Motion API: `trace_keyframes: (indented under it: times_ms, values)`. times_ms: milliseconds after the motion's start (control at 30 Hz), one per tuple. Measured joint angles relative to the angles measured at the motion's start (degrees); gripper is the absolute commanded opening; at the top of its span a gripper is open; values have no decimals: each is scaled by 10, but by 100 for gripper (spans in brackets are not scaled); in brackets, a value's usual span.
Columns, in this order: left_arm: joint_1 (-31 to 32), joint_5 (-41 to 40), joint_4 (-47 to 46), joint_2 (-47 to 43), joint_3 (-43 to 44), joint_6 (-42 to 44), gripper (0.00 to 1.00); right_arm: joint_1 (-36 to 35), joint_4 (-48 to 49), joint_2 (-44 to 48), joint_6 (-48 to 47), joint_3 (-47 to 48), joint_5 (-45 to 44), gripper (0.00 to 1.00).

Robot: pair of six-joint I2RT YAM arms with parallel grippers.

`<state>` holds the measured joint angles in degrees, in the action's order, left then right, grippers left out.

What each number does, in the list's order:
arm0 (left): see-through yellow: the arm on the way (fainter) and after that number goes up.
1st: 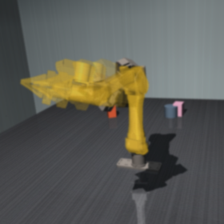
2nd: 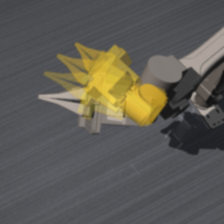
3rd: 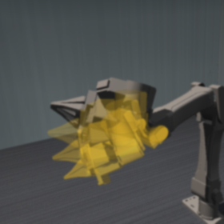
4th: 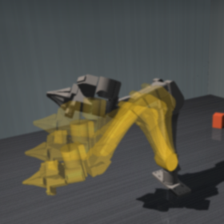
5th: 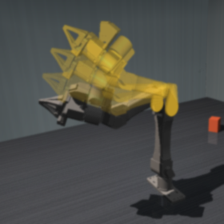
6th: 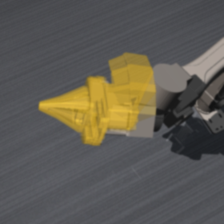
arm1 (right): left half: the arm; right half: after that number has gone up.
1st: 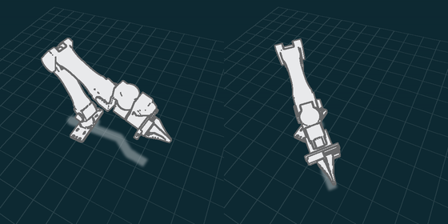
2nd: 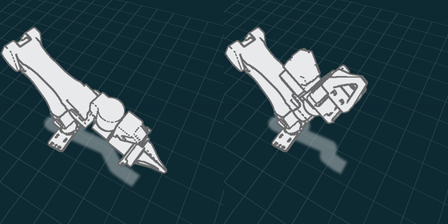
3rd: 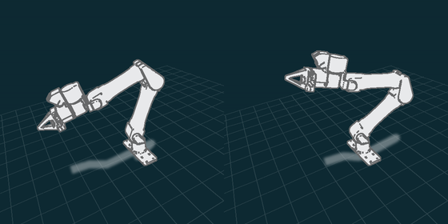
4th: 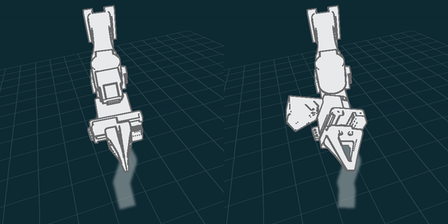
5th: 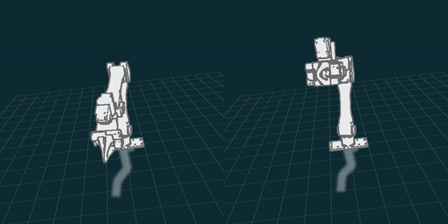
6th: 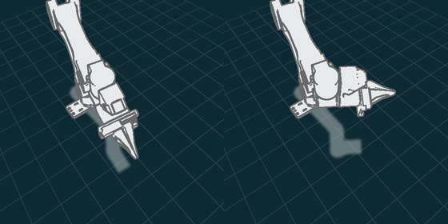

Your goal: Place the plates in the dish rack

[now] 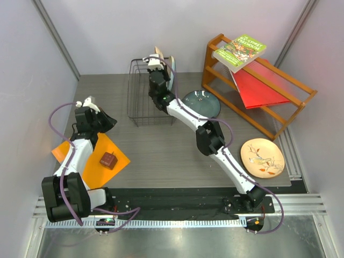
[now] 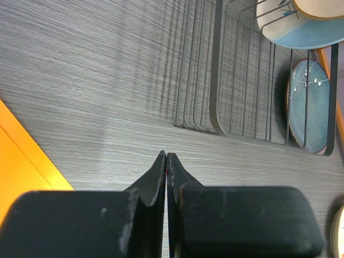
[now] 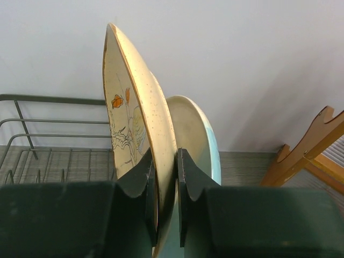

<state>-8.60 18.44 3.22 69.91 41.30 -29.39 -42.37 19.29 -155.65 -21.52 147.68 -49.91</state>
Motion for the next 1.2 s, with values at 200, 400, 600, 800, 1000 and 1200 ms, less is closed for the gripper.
trace_keyframes:
  times_ms: [200, 400, 600, 800, 1000, 1200]
  values:
    - [0, 0, 0, 0, 0, -1, 0, -15, 32, -13, -54, -2, -10, 1]
    - [0, 0, -3, 0, 0, -3, 0, -26, 50, -31, -90, -2, -26, 7]
    - [0, 0, -14, 0, 0, -4, 0, -30, 52, -35, -106, -4, -23, 34]
    - [0, 0, -17, 0, -4, -5, 0, -31, 70, -38, -113, -4, -23, 38]
    - [0, 1, -26, 8, -4, -8, 0, -30, 87, -38, -113, -4, -23, 37]
    - [0, -2, -30, 15, -4, -11, 3, -30, 102, -35, -119, -5, -17, 36]
